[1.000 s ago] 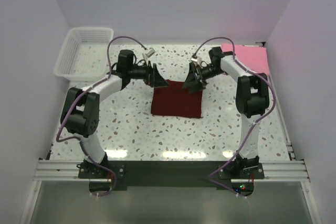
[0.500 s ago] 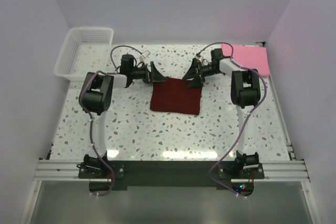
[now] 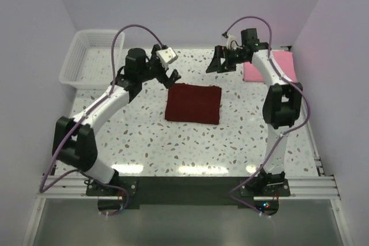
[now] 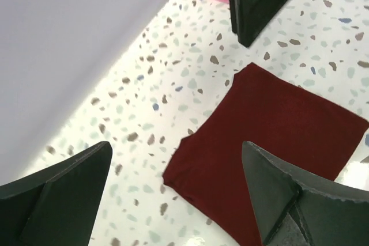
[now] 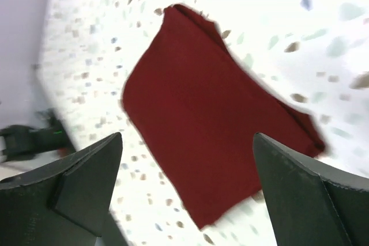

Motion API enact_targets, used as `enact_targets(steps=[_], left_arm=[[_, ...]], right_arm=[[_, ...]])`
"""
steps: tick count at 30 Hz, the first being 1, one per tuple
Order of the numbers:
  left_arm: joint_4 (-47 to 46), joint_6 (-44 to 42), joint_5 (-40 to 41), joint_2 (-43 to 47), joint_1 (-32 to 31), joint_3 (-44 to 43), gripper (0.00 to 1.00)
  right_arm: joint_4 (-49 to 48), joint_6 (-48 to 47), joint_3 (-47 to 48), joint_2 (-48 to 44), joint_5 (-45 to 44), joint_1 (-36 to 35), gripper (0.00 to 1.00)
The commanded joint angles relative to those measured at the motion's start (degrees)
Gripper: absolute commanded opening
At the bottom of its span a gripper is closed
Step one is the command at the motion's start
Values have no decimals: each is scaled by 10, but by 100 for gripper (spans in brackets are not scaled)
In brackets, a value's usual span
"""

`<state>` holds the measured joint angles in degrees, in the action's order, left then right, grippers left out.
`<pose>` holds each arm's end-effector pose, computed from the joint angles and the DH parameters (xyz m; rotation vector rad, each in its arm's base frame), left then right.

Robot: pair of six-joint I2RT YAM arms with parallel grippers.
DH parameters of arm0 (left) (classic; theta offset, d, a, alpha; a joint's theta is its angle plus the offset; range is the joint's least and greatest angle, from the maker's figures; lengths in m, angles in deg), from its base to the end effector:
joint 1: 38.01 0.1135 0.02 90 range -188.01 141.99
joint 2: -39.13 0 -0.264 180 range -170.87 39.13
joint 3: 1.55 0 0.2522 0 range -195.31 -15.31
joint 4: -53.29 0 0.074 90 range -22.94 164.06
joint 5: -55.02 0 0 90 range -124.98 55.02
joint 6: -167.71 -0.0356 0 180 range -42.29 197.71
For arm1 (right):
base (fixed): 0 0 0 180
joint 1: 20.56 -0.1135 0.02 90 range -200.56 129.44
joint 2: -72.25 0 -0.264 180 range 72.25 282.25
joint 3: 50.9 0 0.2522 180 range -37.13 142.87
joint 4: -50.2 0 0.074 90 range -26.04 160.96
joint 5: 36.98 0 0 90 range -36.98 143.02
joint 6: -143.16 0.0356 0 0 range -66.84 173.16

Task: Fold and stack the t-shirts
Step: Fold the tshirt, then neatly place the folded tshirt to the corner

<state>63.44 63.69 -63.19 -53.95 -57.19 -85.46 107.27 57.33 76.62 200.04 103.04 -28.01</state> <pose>0.3558 -0.1416 0.3021 0.8542 1.6982 -0.5295 0.4786 0.0901 0.2394 -0.3991 2.4045 1.1925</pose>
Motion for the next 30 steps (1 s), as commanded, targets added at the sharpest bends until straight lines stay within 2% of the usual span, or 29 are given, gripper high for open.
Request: enact_targets(steps=[1, 2, 4, 5, 6, 8, 11, 15, 20, 22, 29, 30], left_arm=[[62, -209, 65, 57, -23, 55, 100], [70, -257, 39, 69, -33, 70, 100], [130, -321, 3, 87, -49, 76, 100], [142, -371, -10, 90, -76, 82, 100], [135, -390, 6, 90, -98, 94, 100], [101, -439, 68, 95, -169, 148, 100], [-15, -468, 104, 80, -235, 211, 100], [-112, -475, 134, 25, -303, 228, 100], [-178, -466, 153, -62, -357, 216, 90], [-193, -464, 158, -87, -367, 202, 85], [-180, -455, 199, -172, -372, 141, 63], [-166, -453, 198, -177, -371, 133, 57]], right_arm=[[13, -114, -33, -137, -155, 1, 99], [6, -128, -73, -179, -214, 0, 99], [-20, -158, -115, -215, -271, -1, 99], [-24, -168, -156, -242, -311, -1, 99], [-26, -177, -177, -258, -324, 0, 99], [-32, -184, -241, -283, -339, 0, 99], [-40, -168, -323, -331, -332, 1, 99], [-25, -144, -372, -357, -294, 8, 99], [-5, -111, -376, -331, -214, 36, 99], [4, -100, -373, -322, -187, 49, 99], [2, -65, -389, -311, -194, 72, 99], [-15, -59, -397, -315, -191, 73, 99]])
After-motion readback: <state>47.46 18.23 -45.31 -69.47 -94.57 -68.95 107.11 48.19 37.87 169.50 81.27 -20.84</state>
